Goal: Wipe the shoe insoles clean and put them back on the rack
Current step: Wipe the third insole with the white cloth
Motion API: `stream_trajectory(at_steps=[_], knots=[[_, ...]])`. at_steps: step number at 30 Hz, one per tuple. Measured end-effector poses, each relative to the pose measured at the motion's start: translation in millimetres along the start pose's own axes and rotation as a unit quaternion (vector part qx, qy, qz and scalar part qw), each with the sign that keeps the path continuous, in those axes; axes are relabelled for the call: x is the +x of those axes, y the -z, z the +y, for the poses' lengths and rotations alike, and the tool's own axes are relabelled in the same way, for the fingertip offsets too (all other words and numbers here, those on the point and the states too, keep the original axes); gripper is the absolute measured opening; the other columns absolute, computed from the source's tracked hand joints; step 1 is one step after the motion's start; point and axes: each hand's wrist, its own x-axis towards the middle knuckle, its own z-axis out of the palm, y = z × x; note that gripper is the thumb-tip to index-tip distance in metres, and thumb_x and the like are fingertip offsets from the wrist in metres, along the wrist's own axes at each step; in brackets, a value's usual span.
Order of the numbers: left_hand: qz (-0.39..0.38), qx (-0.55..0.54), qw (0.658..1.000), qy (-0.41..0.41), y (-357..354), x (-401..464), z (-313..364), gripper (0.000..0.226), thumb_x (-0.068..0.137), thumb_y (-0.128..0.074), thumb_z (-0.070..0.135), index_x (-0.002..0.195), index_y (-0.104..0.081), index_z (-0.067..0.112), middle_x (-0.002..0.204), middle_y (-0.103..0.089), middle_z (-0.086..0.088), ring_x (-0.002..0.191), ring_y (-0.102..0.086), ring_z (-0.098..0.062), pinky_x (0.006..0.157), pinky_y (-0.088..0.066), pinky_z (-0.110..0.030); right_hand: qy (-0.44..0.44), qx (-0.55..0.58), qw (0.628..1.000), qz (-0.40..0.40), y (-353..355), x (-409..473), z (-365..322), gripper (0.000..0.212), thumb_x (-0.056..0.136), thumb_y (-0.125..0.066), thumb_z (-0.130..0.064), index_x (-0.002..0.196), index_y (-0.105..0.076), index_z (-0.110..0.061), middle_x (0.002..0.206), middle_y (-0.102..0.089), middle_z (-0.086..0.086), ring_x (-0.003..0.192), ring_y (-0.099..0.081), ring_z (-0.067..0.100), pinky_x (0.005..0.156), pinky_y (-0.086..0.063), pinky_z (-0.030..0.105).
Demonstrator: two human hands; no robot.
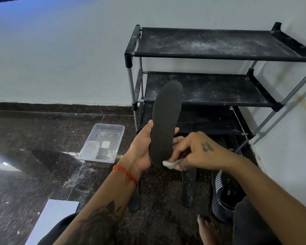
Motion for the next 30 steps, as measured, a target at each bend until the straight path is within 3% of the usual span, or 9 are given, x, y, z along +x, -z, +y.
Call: stream_trajectory(at_steps=[3,6,10,13,16,20,22,26,30], knots=[[-0.009,0.008,1.000,-0.018,-0.2,0.4,-1.1,0.056,0.103,-0.026,0.040,0.103,-0.068,0.003,0.091,-0.071,-0.017,0.074,-0.072,-0.026,0.066,-0.060,-0.038,0.015,0.026,0.990,0.136,7.0,2.7,6.6,0.029,0.066,-0.078,-0.006,0.075,-0.073,-0.034,0.078,-0.072,-0.008,0.077,-0.066,0.007,0.072,-0.054,0.023],[-0.023,-0.004,1.000,-0.013,-2.6,0.0,-4.3,0.059,0.101,-0.029,0.040,0.096,-0.074,0.003,0.099,-0.071,-0.016,0.081,-0.071,-0.026,0.076,-0.057,-0.041,0.048,-0.030,0.963,0.265,-4.0,11.2,8.7,0.021,0.071,-0.076,-0.010,0.085,-0.074,-0.026,0.080,-0.066,-0.012,0.071,-0.062,0.002,0.066,-0.047,0.012],[-0.018,0.001,1.000,-0.001,-0.8,1.1,-4.4,0.051,0.100,-0.031,0.042,0.111,-0.063,0.004,0.100,-0.071,-0.012,0.084,-0.071,-0.021,0.078,-0.057,-0.032,0.060,-0.027,0.976,0.208,-24.3,18.4,2.9,0.022,0.072,-0.075,-0.008,0.088,-0.071,-0.021,0.081,-0.063,-0.011,0.071,-0.059,0.002,0.067,-0.045,0.013],[-0.016,0.000,1.000,0.007,0.6,-0.3,-0.1,0.055,0.100,-0.031,0.044,0.113,-0.062,0.000,0.099,-0.070,-0.016,0.084,-0.070,-0.023,0.078,-0.057,-0.034,0.086,0.039,0.991,0.098,-24.4,12.0,-7.1,0.023,0.072,-0.074,-0.003,0.086,-0.072,-0.021,0.079,-0.065,-0.014,0.072,-0.061,0.000,0.066,-0.048,0.013],[-0.012,0.003,1.000,0.013,-0.2,-1.6,1.2,0.058,0.101,-0.029,0.046,0.120,-0.057,-0.001,0.100,-0.067,-0.018,0.082,-0.071,-0.025,0.074,-0.059,-0.035,0.088,-0.015,0.996,-0.007,-13.1,4.0,-5.5,0.023,0.071,-0.075,-0.005,0.085,-0.075,-0.023,0.082,-0.070,-0.010,0.079,-0.061,0.000,0.074,-0.050,0.019],[0.000,0.026,1.000,-0.005,0.4,-0.2,-0.2,0.057,0.102,-0.028,0.043,0.111,-0.061,-0.002,0.095,-0.069,-0.017,0.078,-0.071,-0.023,0.072,-0.058,-0.032,0.091,-0.040,0.990,0.098,-4.7,3.8,2.7,0.020,0.069,-0.077,-0.009,0.080,-0.076,-0.026,0.081,-0.069,-0.009,0.078,-0.062,0.005,0.071,-0.052,0.026],[0.000,0.035,0.999,-0.005,0.8,0.6,-1.6,0.056,0.101,-0.029,0.043,0.107,-0.063,0.000,0.094,-0.071,-0.015,0.080,-0.070,-0.022,0.076,-0.057,-0.031,0.124,-0.029,0.980,0.153,-12.1,7.1,0.3,0.019,0.070,-0.077,-0.011,0.082,-0.075,-0.026,0.078,-0.066,-0.014,0.075,-0.060,0.004,0.067,-0.048,0.018],[0.001,0.030,0.999,0.017,3.5,2.7,-4.2,0.062,0.099,-0.029,0.052,0.112,-0.063,0.001,0.105,-0.069,-0.016,0.093,-0.067,-0.023,0.089,-0.053,-0.035,0.148,0.011,0.987,0.064,-26.4,8.5,-6.6,0.024,0.072,-0.074,-0.003,0.085,-0.075,-0.024,0.085,-0.067,-0.010,0.081,-0.063,0.004,0.072,-0.051,0.018],[0.029,0.065,0.997,-0.001,7.7,6.5,-4.4,0.067,0.098,-0.025,0.056,0.119,-0.060,0.003,0.117,-0.065,-0.014,0.096,-0.068,-0.023,0.075,-0.058,-0.033,0.086,-0.014,0.996,0.016,-6.6,2.2,-0.9,0.023,0.070,-0.076,-0.004,0.081,-0.076,-0.024,0.084,-0.069,-0.008,0.079,-0.063,0.002,0.074,-0.053,0.024]])
